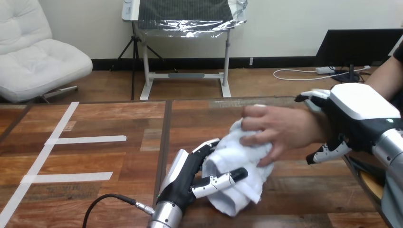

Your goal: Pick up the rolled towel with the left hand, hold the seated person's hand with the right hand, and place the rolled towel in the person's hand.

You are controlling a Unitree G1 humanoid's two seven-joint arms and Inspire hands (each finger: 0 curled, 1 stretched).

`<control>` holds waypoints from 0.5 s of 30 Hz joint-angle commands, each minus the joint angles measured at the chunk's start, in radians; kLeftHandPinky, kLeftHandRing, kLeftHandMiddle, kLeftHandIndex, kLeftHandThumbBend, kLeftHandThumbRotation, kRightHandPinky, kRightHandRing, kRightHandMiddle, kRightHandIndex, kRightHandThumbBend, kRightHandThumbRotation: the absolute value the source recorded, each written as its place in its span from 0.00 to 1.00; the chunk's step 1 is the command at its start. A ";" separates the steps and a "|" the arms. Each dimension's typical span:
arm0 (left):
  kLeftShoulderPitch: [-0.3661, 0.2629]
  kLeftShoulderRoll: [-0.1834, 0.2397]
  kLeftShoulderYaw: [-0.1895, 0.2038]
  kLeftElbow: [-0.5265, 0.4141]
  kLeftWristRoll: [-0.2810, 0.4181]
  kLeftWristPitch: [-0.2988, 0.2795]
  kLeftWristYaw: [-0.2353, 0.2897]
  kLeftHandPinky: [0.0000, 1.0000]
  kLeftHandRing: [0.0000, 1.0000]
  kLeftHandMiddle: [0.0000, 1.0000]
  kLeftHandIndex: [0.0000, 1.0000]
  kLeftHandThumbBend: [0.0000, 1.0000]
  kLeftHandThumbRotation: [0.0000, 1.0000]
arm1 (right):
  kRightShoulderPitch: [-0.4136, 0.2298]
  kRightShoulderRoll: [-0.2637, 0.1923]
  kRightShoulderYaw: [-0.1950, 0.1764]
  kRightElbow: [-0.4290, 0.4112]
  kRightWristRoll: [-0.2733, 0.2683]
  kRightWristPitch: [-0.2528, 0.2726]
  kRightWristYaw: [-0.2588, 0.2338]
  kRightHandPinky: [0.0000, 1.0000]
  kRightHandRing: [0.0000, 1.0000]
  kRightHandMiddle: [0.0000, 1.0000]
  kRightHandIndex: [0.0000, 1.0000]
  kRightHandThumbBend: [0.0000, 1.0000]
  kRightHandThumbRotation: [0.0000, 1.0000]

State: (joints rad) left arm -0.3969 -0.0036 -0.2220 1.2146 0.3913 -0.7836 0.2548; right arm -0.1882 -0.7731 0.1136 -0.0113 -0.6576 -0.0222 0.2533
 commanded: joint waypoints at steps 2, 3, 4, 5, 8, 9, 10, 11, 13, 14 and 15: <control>-0.043 0.007 -0.006 -0.052 0.001 -0.037 0.010 1.00 1.00 1.00 1.00 1.00 0.81 | 0.000 0.009 -0.056 -0.055 0.020 -0.001 -0.037 0.79 0.90 0.91 0.86 0.90 0.00; -0.041 0.007 -0.006 -0.054 0.002 -0.038 0.013 1.00 1.00 1.00 1.00 1.00 0.81 | 0.004 0.010 -0.058 -0.061 0.021 -0.004 -0.042 0.79 0.90 0.91 0.86 0.90 0.00; -0.041 0.007 -0.006 -0.055 0.003 -0.037 0.015 1.00 1.00 1.00 1.00 1.00 0.81 | 0.007 0.011 -0.058 -0.064 0.023 -0.006 -0.047 0.79 0.89 0.91 0.86 0.91 0.00; -0.041 0.008 -0.006 -0.056 0.003 -0.037 0.016 1.00 1.00 1.00 1.00 1.00 0.82 | 0.009 0.010 -0.059 -0.066 0.024 -0.007 -0.050 0.79 0.89 0.91 0.86 0.91 0.00; -0.039 0.009 -0.008 -0.058 0.007 -0.037 0.025 1.00 1.00 1.00 1.00 1.00 0.82 | 0.020 0.016 -0.064 -0.084 0.033 -0.006 -0.055 0.78 0.89 0.91 0.85 0.91 0.00; -0.038 0.010 -0.009 -0.059 0.008 -0.038 0.026 1.00 1.00 1.00 1.00 1.00 0.82 | 0.024 0.017 -0.065 -0.091 0.036 -0.008 -0.060 0.78 0.89 0.91 0.85 0.91 0.00; -0.038 0.010 -0.009 -0.060 0.008 -0.039 0.027 1.00 1.00 1.00 1.00 1.00 0.83 | 0.027 0.018 -0.066 -0.095 0.037 -0.010 -0.063 0.78 0.89 0.90 0.85 0.91 0.00; -0.038 0.011 -0.010 -0.061 0.009 -0.039 0.028 1.00 1.00 1.00 1.00 1.00 0.83 | 0.029 0.018 -0.067 -0.098 0.038 -0.011 -0.065 0.78 0.89 0.90 0.85 0.91 0.00; -0.036 0.012 -0.010 -0.062 0.009 -0.043 0.032 1.00 1.00 1.00 1.00 1.00 0.83 | 0.037 0.019 -0.069 -0.115 0.039 -0.007 -0.062 0.78 0.89 0.90 0.85 0.91 0.00; -0.036 0.012 -0.010 -0.062 0.009 -0.044 0.033 1.00 1.00 1.00 1.00 1.00 0.83 | 0.039 0.019 -0.070 -0.120 0.040 -0.005 -0.062 0.78 0.89 0.90 0.85 0.91 0.00; -0.035 0.012 -0.010 -0.063 0.008 -0.046 0.032 1.00 1.00 1.00 1.00 1.00 0.83 | 0.043 0.020 -0.072 -0.127 0.040 -0.007 -0.064 0.78 0.89 0.90 0.85 0.91 0.00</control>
State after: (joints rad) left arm -0.3968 -0.0027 -0.2264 1.2024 0.3939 -0.8019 0.2719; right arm -0.1313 -0.7709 0.0901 -0.0723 -0.6296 -0.0233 0.2191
